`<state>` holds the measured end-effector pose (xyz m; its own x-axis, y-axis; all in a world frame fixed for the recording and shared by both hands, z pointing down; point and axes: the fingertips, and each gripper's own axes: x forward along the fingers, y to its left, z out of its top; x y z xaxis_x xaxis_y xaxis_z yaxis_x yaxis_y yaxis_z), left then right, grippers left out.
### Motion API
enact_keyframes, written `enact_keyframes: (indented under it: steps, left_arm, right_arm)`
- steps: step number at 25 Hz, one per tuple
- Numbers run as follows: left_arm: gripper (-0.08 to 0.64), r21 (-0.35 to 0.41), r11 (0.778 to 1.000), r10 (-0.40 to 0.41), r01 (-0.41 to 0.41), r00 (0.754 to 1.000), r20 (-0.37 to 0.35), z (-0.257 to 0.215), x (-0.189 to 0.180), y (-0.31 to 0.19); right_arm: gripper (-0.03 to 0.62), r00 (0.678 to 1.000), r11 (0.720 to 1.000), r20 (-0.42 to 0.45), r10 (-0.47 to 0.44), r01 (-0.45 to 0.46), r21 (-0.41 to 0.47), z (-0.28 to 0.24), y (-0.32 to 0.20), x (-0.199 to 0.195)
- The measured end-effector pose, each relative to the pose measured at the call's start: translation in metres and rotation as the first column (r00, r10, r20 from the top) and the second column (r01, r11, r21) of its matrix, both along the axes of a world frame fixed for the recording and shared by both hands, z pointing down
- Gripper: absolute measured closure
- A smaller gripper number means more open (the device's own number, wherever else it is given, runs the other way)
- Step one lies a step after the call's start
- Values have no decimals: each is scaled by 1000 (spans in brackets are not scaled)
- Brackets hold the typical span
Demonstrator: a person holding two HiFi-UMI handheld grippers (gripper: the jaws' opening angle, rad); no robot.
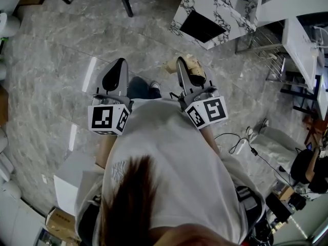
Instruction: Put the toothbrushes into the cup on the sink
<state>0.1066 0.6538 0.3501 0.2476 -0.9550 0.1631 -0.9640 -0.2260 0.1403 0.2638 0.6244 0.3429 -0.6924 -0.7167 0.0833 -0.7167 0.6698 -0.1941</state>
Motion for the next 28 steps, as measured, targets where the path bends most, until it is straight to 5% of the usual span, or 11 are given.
enact_keyframes:
  steps: [12, 28]
  left_arm:
    - [543, -29, 998, -48, 47, 998, -30, 9, -24, -23]
    - [543, -13, 999, 29, -29, 999, -43, -5, -121, -160]
  right_arm:
    - [540, 1000, 998, -11, -13, 13, -60, 18, -24, -13]
    - [540, 1000, 999, 1, 23, -23, -37, -2, -161, -126]
